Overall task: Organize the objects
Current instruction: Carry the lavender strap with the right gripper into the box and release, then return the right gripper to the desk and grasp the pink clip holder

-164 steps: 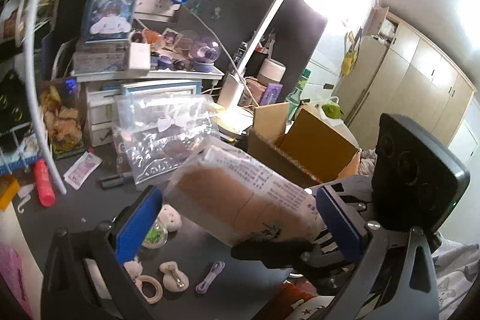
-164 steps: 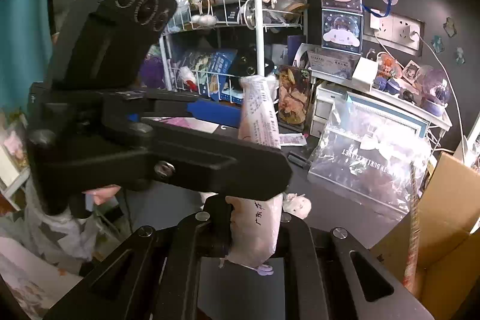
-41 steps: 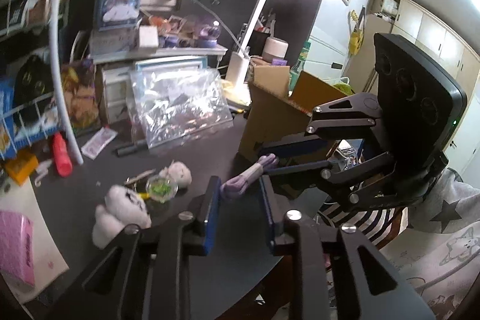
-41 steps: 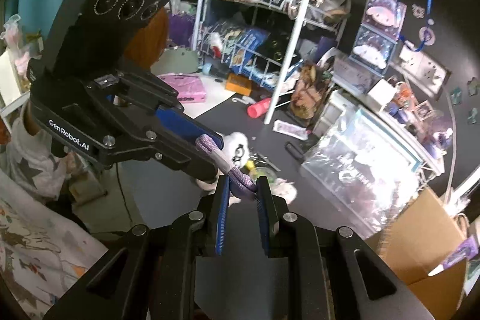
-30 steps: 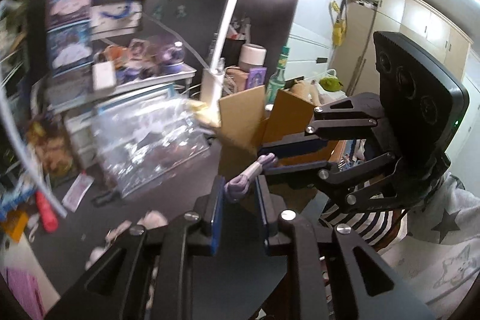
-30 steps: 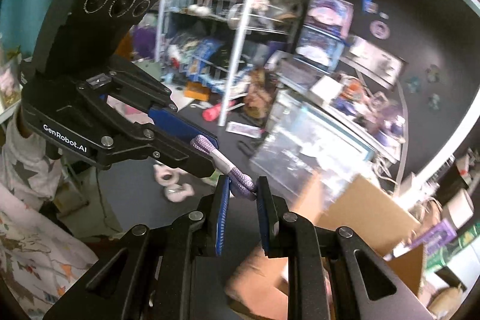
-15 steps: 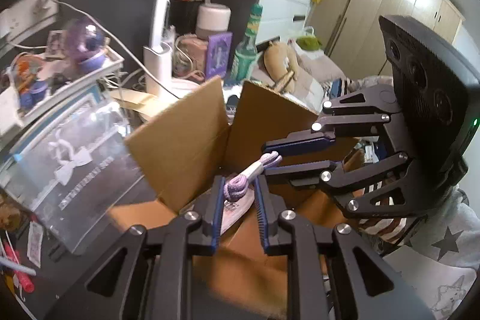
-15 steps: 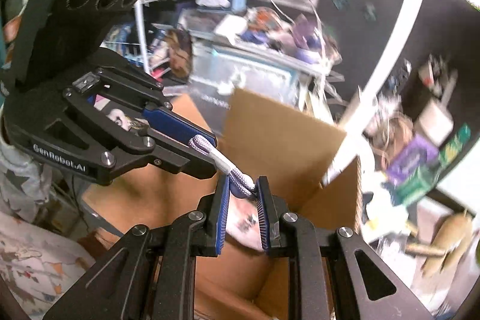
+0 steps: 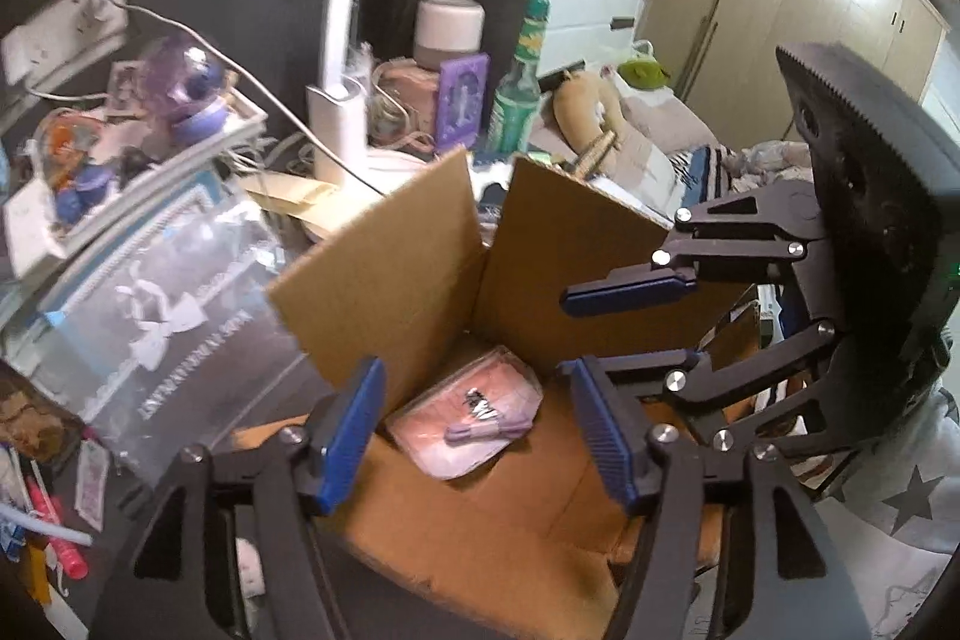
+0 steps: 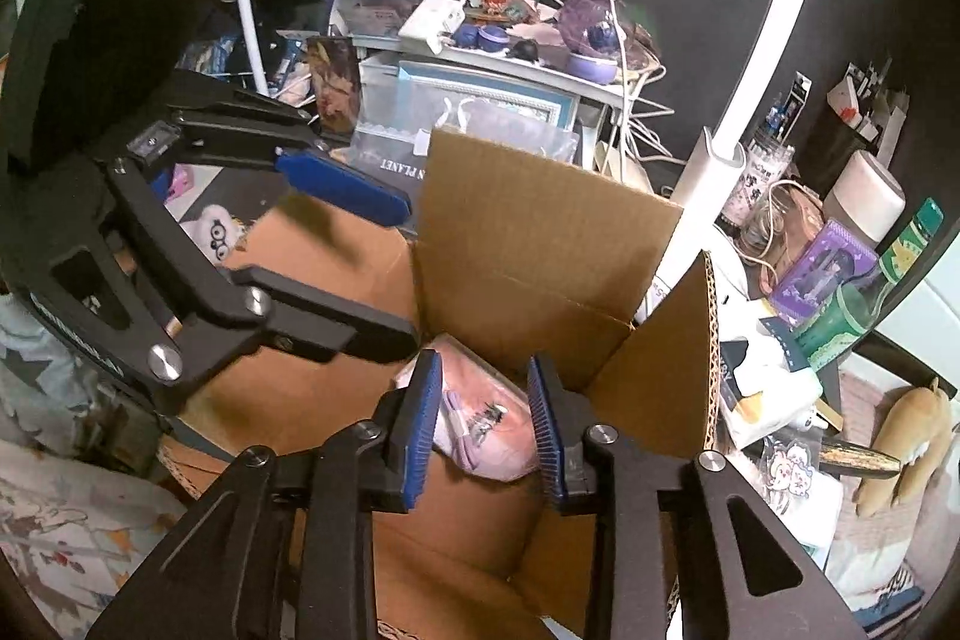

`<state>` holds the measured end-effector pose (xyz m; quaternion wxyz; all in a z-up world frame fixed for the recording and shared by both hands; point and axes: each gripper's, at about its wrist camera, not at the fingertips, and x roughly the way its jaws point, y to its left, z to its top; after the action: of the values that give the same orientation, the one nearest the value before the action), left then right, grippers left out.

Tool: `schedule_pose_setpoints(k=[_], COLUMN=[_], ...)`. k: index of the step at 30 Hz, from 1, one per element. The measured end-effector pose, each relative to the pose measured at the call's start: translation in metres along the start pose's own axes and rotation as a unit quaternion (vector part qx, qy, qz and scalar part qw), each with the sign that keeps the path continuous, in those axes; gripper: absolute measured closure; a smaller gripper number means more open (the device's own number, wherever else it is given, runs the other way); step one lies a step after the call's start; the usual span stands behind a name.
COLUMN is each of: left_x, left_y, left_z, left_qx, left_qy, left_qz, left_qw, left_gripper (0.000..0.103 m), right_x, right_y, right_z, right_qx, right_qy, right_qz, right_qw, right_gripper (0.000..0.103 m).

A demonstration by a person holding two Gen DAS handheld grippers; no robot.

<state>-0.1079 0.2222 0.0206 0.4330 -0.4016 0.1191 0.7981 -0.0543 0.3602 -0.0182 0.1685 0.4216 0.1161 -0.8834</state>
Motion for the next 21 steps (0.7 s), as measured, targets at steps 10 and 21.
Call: schedule_pose_setpoints(k=[10,21], left_x=[-0.102,-0.153], left_y=[0.041,0.093], left_z=[-0.058,-0.183], left_qx=[-0.038,-0.128], left_qy=[-0.093,-0.119], left_qz=[0.059,0.160], left_qw=[0.9932,0.9716], left_gripper=[0.022,0.007], right_x=[-0.030,0.055], right_y=[0.083,0.203], right_z=[0.024,0.017], right_qx=[-0.059,-0.116], right_qy=[-0.098,-0.041], right_qz=[0.077,0.204], right_qw=[0.990,0.971], right_gripper=[0.076,0.066])
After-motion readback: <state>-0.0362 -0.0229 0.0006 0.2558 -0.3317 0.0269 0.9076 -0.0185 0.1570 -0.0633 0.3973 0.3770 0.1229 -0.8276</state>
